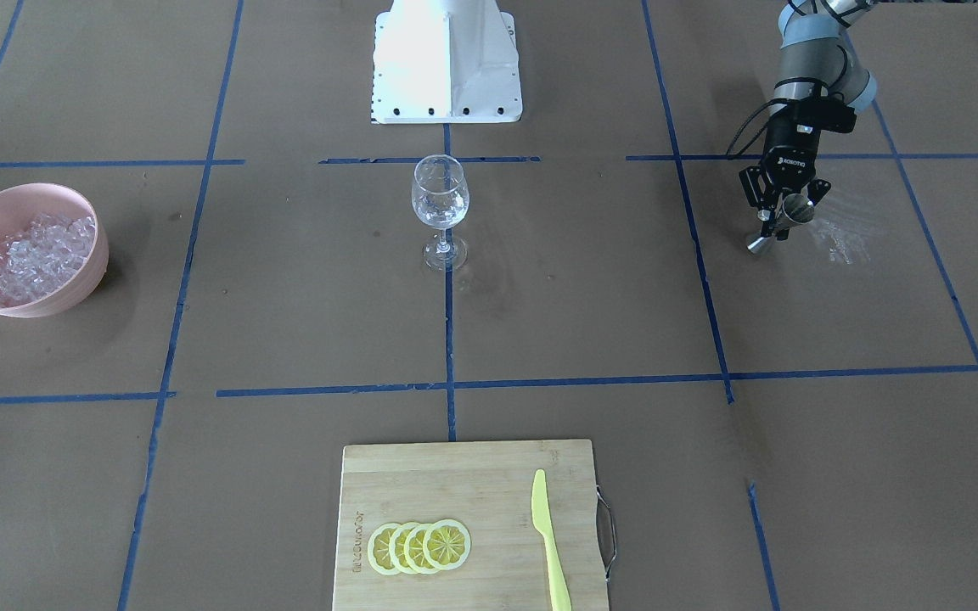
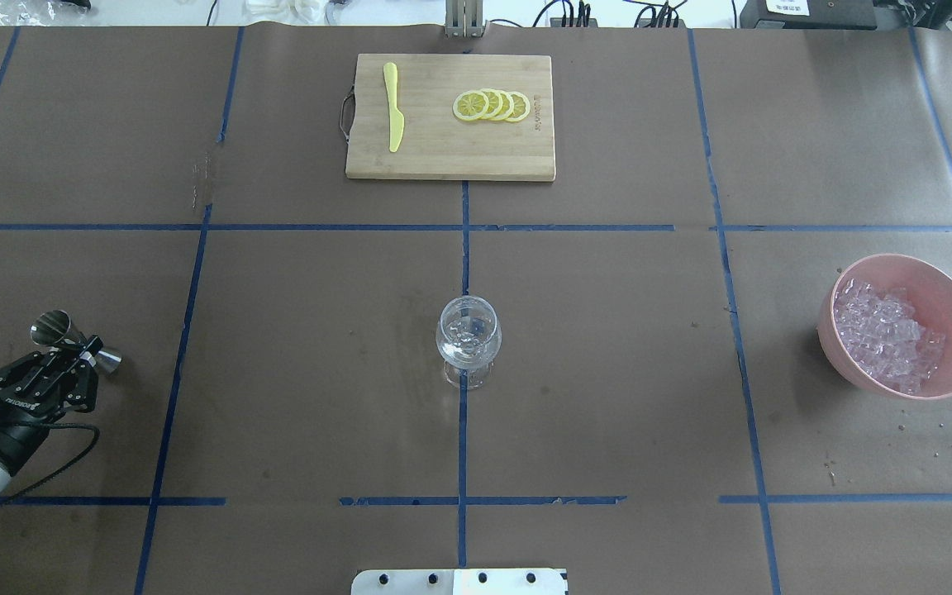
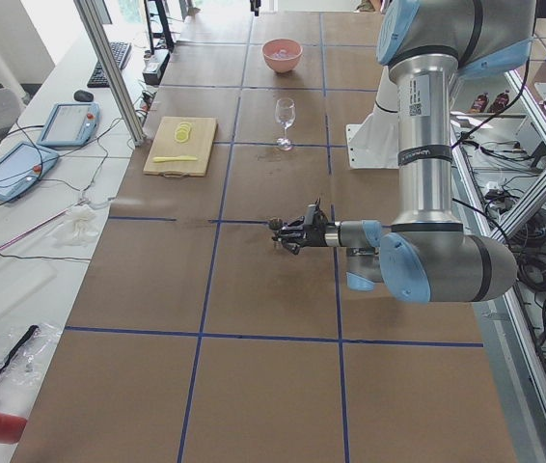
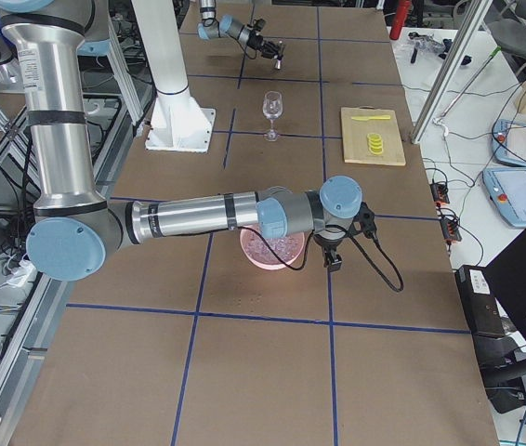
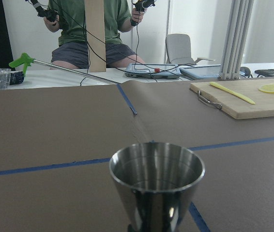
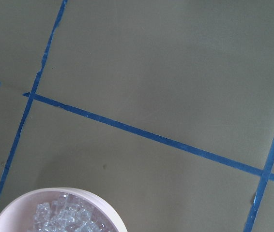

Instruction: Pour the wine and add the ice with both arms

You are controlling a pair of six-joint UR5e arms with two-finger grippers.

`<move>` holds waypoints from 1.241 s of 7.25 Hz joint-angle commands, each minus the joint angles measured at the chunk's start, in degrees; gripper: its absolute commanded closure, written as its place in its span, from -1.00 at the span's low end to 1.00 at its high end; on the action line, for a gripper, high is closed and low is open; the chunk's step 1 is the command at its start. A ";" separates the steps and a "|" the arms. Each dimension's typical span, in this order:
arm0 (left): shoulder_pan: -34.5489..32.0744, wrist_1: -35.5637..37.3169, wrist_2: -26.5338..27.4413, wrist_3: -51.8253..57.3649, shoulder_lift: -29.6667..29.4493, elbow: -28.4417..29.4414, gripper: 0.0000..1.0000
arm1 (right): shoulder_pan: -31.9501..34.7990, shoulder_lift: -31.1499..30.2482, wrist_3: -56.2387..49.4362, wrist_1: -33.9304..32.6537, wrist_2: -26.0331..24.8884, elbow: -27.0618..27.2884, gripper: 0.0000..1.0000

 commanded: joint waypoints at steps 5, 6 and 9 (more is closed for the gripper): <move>0.11 -0.10 0.46 -0.21 -0.10 0.45 0.80 | 0.00 -0.02 0.00 -0.02 0.03 0.00 -1.00; 0.19 -0.01 0.37 -0.21 -0.10 0.80 0.75 | 0.00 -0.02 0.09 -0.02 0.03 0.00 -1.00; 0.28 -0.01 0.37 -0.29 -0.19 1.33 0.70 | 0.00 -0.02 0.09 -0.02 0.03 0.00 -1.00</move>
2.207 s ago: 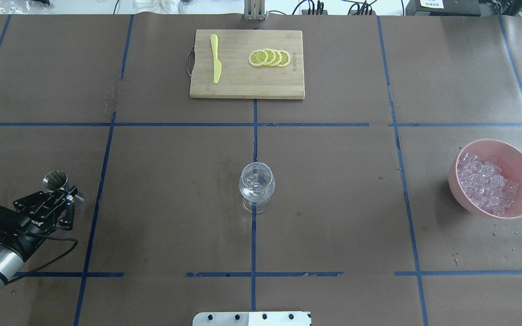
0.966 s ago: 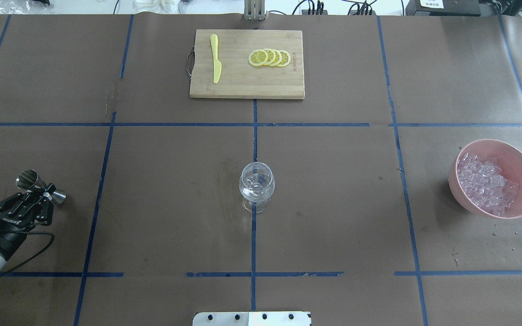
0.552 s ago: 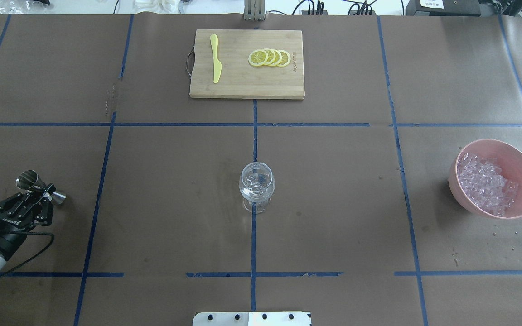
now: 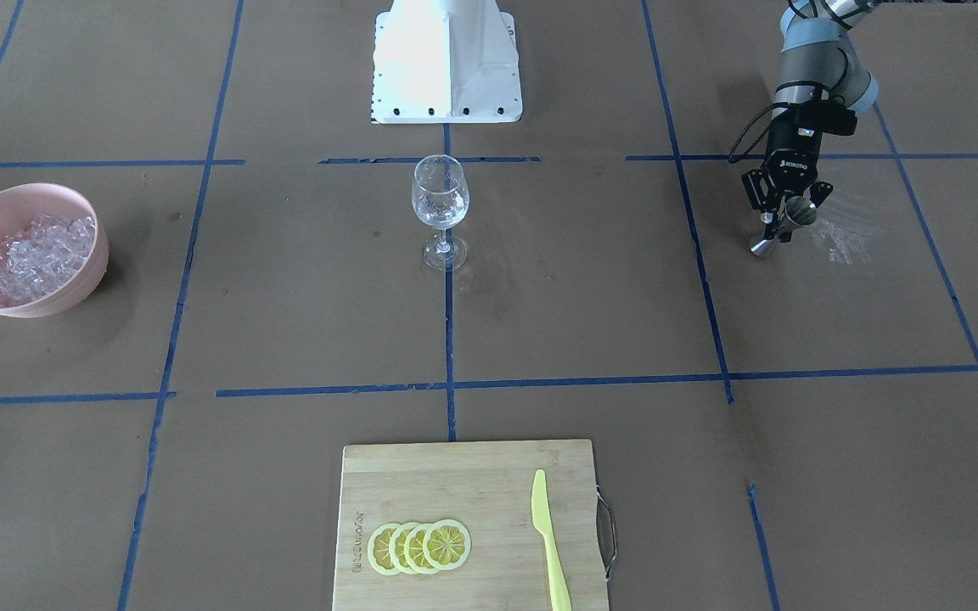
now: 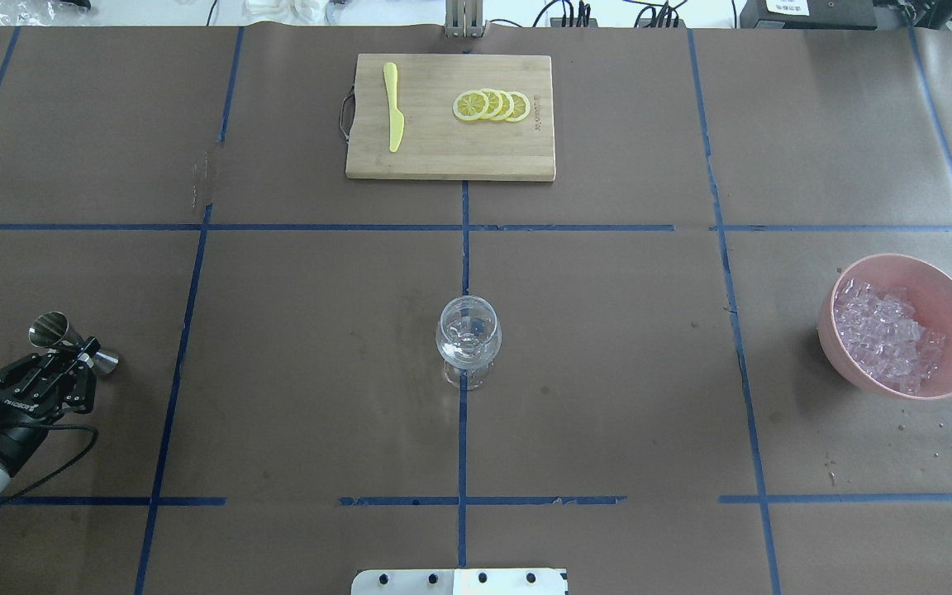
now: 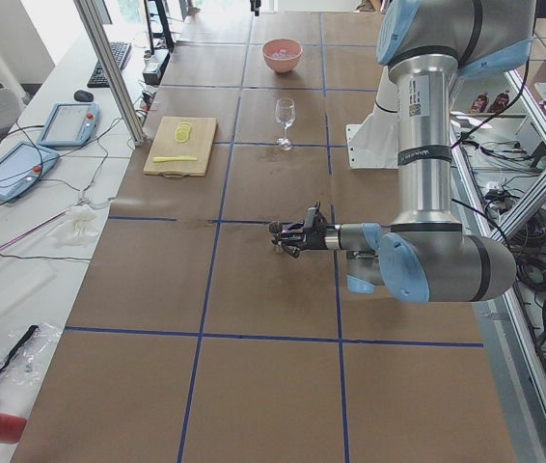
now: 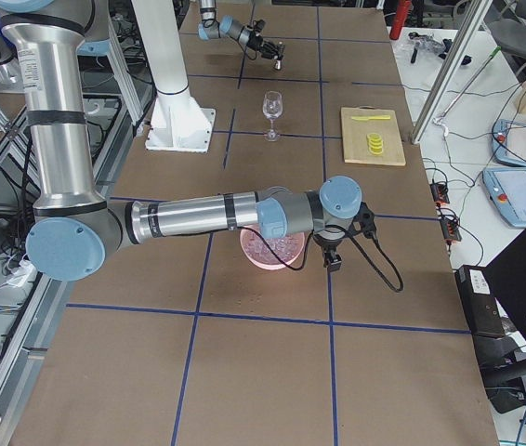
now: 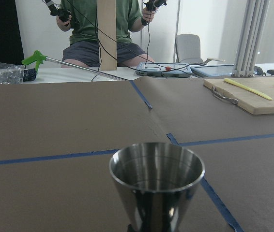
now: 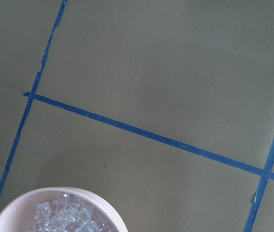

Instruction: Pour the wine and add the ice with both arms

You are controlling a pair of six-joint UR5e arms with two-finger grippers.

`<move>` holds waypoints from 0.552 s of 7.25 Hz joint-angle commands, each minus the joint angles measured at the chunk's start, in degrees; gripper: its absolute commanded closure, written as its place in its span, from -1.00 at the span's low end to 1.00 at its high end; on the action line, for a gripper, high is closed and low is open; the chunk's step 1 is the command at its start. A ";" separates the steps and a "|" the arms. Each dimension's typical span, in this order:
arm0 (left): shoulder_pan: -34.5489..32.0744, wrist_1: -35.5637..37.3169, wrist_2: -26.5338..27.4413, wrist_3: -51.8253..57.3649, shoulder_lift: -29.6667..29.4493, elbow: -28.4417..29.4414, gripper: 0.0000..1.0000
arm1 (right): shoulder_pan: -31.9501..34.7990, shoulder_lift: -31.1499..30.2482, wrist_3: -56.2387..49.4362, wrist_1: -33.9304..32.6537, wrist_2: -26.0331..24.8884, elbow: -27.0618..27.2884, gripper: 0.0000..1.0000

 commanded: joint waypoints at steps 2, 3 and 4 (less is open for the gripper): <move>-0.03 0.00 -0.09 -0.05 -0.03 0.13 0.57 | 0.00 0.00 0.00 0.00 0.00 0.00 -1.00; -0.03 0.00 -0.18 0.04 0.06 0.13 0.21 | 0.00 -0.09 0.00 0.00 0.00 0.00 -1.00; -0.03 0.00 -0.18 0.12 0.06 0.13 -0.28 | 0.00 -0.09 0.00 0.00 0.00 0.00 -1.00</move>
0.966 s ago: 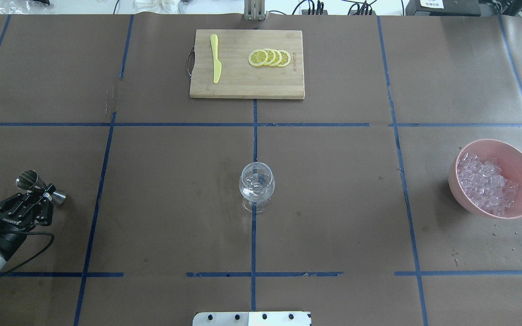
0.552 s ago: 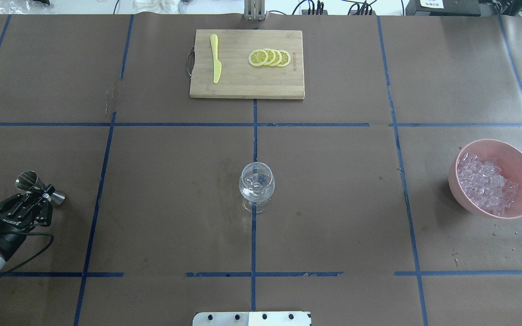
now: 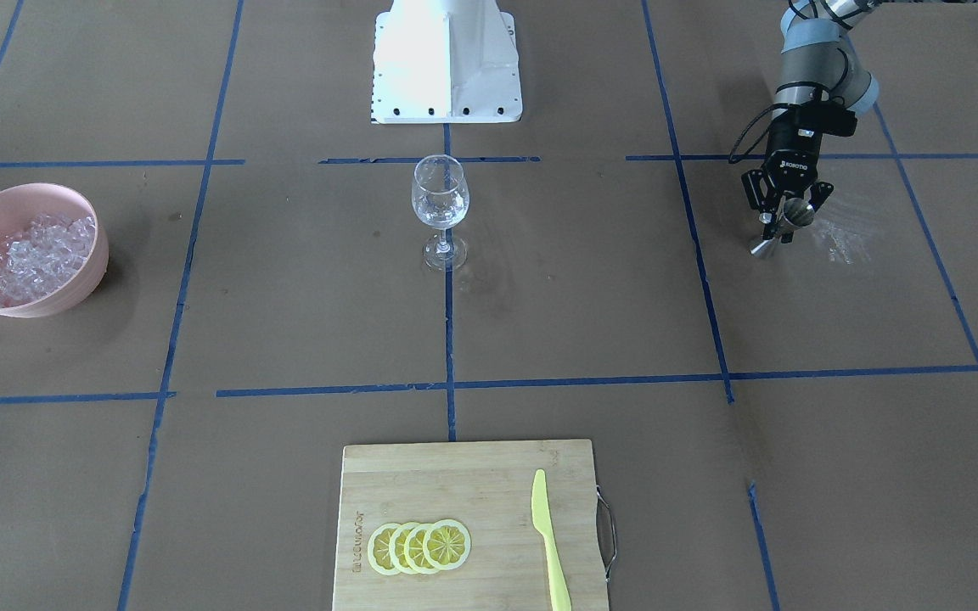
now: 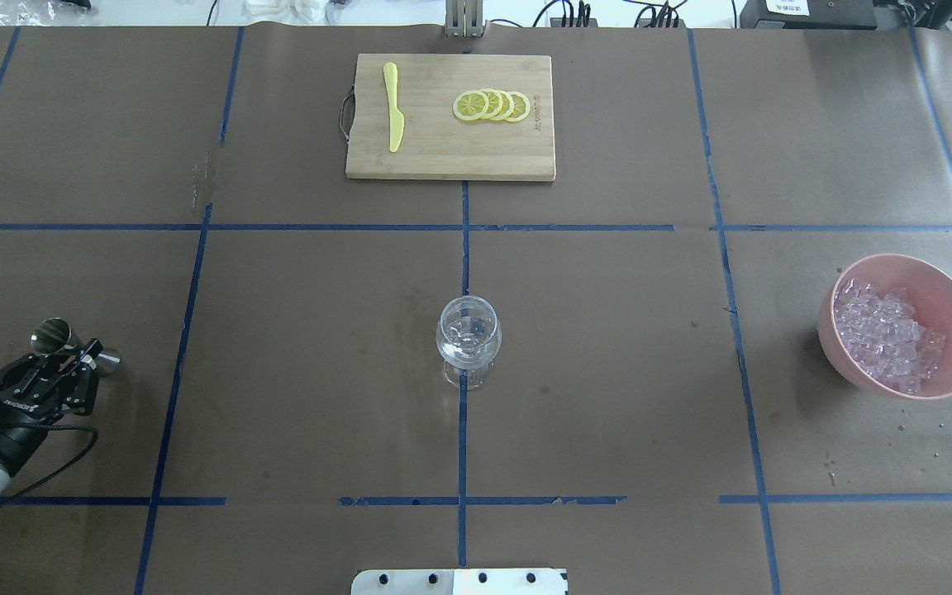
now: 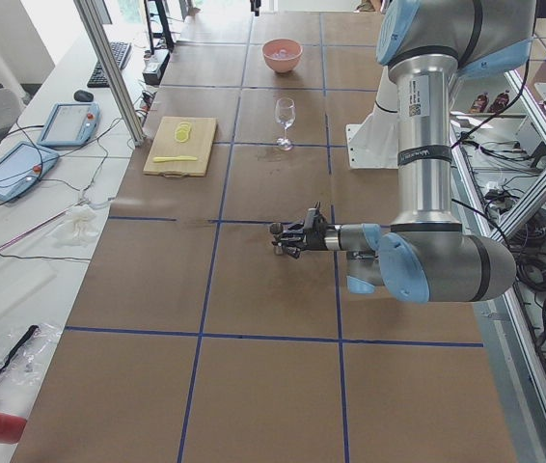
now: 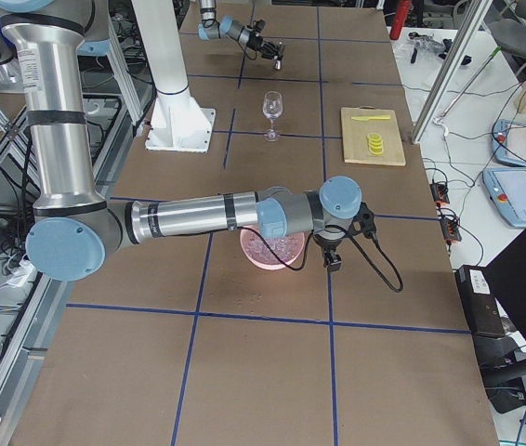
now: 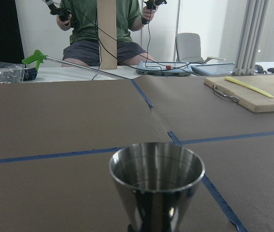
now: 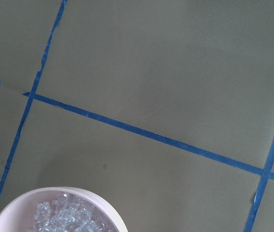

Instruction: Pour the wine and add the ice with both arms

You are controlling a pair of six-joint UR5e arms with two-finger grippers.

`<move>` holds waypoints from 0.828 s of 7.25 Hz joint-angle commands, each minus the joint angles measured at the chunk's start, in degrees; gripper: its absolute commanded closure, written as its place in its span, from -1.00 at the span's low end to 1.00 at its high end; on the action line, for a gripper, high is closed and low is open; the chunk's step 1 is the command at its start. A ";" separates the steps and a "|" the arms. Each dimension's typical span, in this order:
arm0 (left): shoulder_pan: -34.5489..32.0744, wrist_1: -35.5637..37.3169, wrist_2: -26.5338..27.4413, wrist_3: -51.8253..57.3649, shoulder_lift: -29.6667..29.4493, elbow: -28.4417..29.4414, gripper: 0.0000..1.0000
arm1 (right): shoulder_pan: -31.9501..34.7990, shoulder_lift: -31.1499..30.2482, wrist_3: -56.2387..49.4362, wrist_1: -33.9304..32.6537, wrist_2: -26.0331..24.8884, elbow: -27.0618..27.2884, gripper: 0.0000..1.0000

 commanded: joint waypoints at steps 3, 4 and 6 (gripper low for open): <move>-0.09 0.00 -2.13 0.88 0.74 -0.08 -0.47 | 0.00 0.06 0.00 0.00 0.09 0.09 -1.00; -0.18 0.09 -5.46 2.37 3.44 -1.30 -0.53 | 0.00 -0.02 0.00 0.00 0.09 0.17 -1.00; -0.71 0.26 -17.03 5.72 8.63 -5.42 -0.54 | 0.00 -0.20 2.53 0.09 0.09 1.49 -1.00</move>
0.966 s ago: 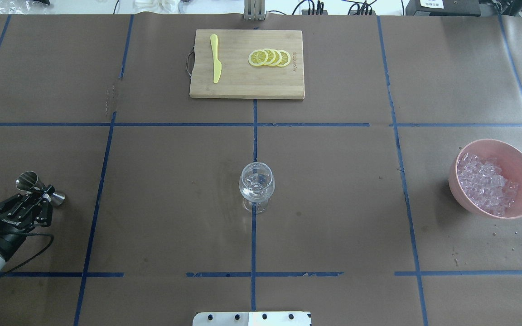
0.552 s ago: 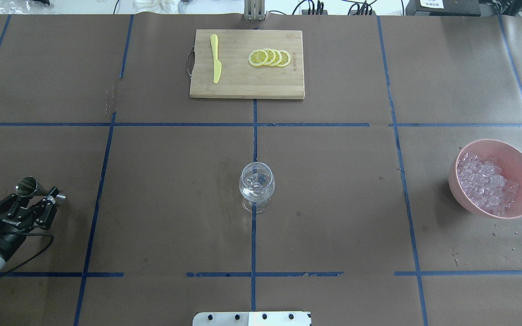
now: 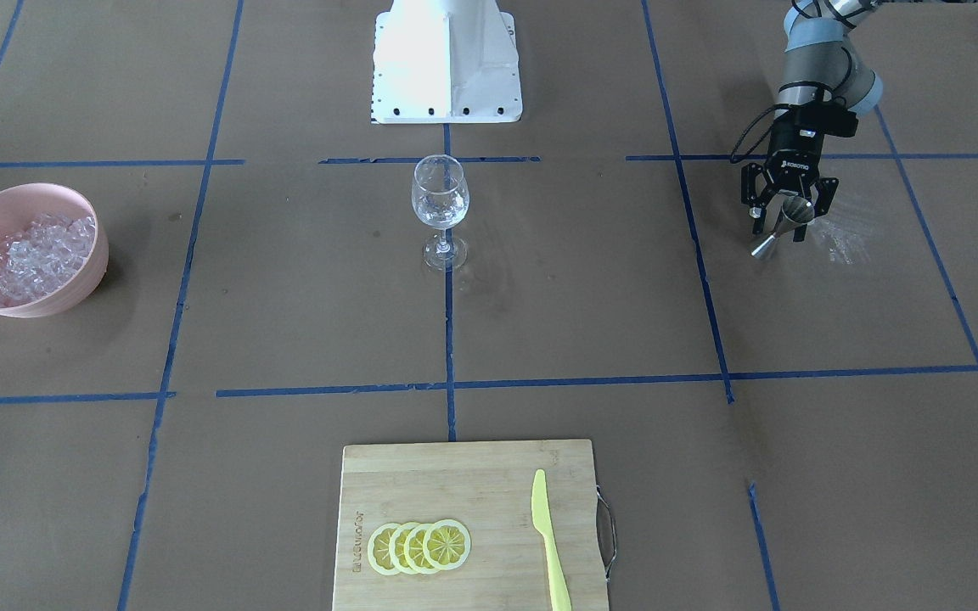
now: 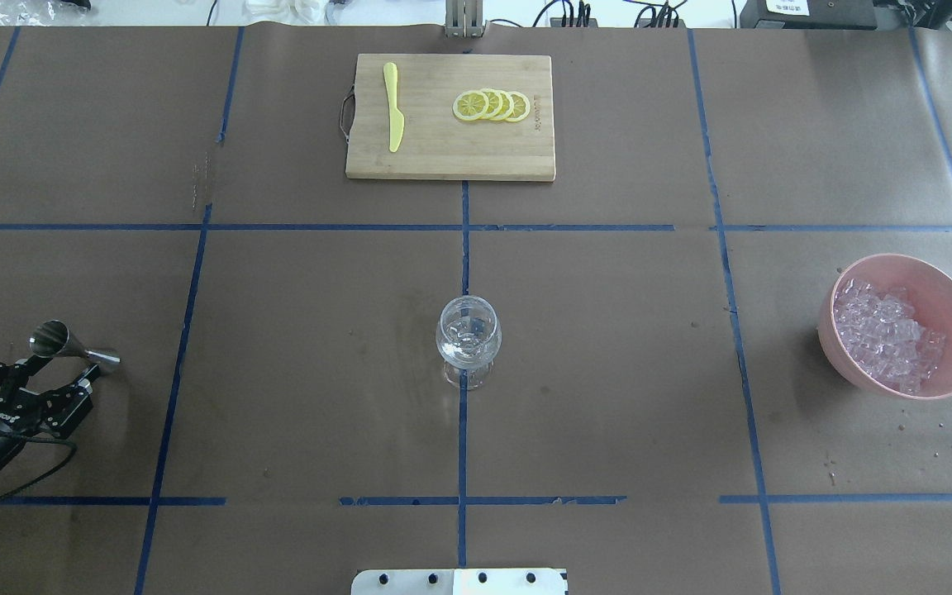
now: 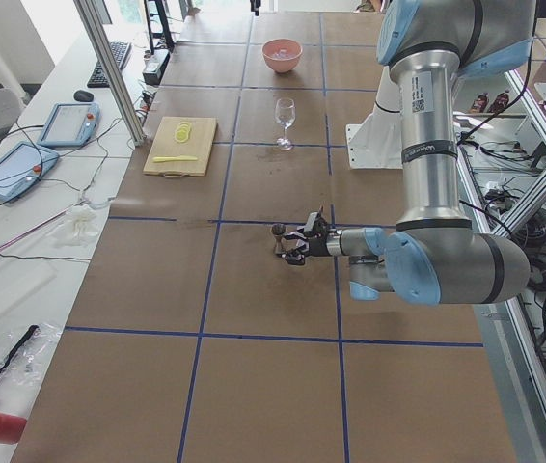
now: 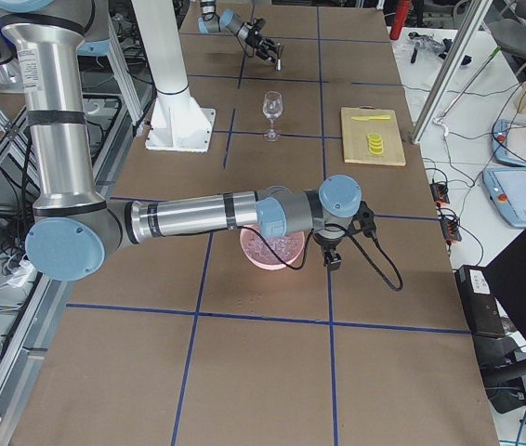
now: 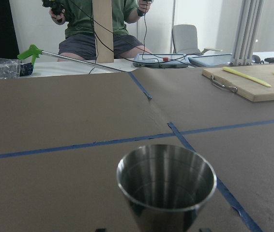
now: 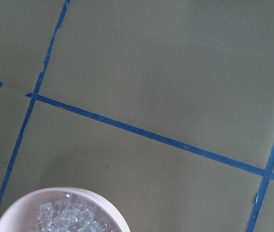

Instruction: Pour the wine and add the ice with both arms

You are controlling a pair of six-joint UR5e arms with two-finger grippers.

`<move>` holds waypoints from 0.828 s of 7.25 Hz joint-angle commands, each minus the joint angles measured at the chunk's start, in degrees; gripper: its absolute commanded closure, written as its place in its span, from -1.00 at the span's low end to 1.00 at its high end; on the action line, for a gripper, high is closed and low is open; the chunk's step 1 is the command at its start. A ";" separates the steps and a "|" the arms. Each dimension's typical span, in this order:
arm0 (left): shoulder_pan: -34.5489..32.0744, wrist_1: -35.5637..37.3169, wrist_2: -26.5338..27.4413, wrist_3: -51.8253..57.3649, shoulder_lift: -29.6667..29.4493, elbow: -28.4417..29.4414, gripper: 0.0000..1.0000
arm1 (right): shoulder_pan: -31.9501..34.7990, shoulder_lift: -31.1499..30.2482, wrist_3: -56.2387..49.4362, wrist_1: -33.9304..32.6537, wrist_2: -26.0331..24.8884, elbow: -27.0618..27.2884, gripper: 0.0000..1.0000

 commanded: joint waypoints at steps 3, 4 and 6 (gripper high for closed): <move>-12.09 -0.05 -28.67 17.13 11.22 -8.30 -0.56 | 0.00 -0.02 4.06 0.07 0.00 1.86 -1.00; -19.65 -0.05 -37.72 22.34 11.41 -7.60 -0.58 | -1.31 -0.02 7.99 0.16 -0.09 3.78 -1.00; -40.79 6.22 -61.34 32.09 9.49 -7.77 -0.60 | -5.43 -0.63 16.60 0.16 -0.70 8.08 -1.00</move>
